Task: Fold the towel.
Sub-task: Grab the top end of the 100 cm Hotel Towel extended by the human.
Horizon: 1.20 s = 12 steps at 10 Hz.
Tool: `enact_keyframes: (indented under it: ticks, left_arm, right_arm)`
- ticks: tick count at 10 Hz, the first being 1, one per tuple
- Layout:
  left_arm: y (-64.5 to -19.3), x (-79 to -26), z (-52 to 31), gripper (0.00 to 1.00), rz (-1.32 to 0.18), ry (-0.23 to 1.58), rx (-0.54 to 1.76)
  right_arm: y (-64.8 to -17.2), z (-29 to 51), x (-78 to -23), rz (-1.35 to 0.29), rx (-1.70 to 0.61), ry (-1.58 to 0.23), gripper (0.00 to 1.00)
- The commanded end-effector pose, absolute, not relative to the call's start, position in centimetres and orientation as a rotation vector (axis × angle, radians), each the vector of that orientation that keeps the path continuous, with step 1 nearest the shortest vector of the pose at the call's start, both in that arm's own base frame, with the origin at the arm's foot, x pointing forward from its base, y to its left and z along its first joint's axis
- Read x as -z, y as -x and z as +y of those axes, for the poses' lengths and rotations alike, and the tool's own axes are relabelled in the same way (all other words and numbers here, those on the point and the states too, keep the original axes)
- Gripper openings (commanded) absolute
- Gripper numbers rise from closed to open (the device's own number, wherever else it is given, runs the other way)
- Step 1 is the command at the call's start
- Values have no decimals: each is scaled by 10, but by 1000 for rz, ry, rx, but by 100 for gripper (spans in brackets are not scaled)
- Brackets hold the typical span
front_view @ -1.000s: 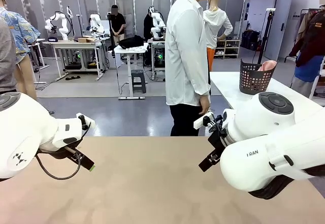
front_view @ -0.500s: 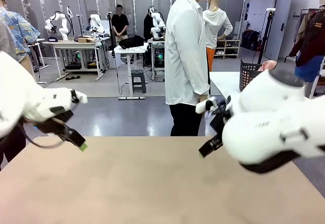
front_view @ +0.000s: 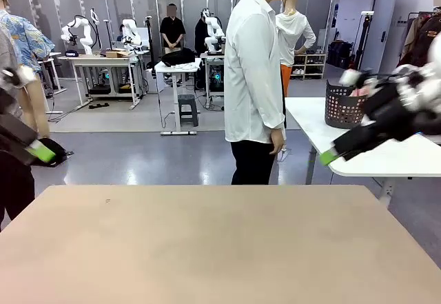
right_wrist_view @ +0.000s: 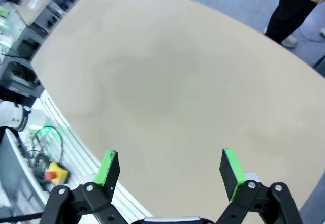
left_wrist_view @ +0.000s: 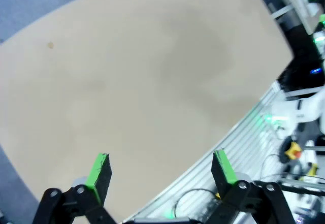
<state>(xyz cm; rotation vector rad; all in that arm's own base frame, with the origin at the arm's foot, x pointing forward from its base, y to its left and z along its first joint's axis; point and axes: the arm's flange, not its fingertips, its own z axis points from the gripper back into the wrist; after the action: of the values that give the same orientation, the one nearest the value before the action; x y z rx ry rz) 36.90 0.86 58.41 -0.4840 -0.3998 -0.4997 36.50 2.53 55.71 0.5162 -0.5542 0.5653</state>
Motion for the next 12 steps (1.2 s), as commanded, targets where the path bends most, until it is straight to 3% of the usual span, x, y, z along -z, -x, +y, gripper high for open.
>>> enact_keyframes:
  ticks: [1,4,8,12]
  left_arm:
    - [-363,-599,56,100,-432,654,449]
    - [-335,-607,134,100,-537,864,382]
    - [-302,-579,228,100,-640,1144,239]
    - [-287,-560,267,100,-661,1167,127]
  right_arm:
    - [-354,-19,-560,-574,-525,-647,100]
    - [-322,-97,-573,-614,-380,-854,100]
    - [-284,-213,-551,-641,-197,-1279,100]
    - [-260,-246,-536,-657,-121,-1283,100]
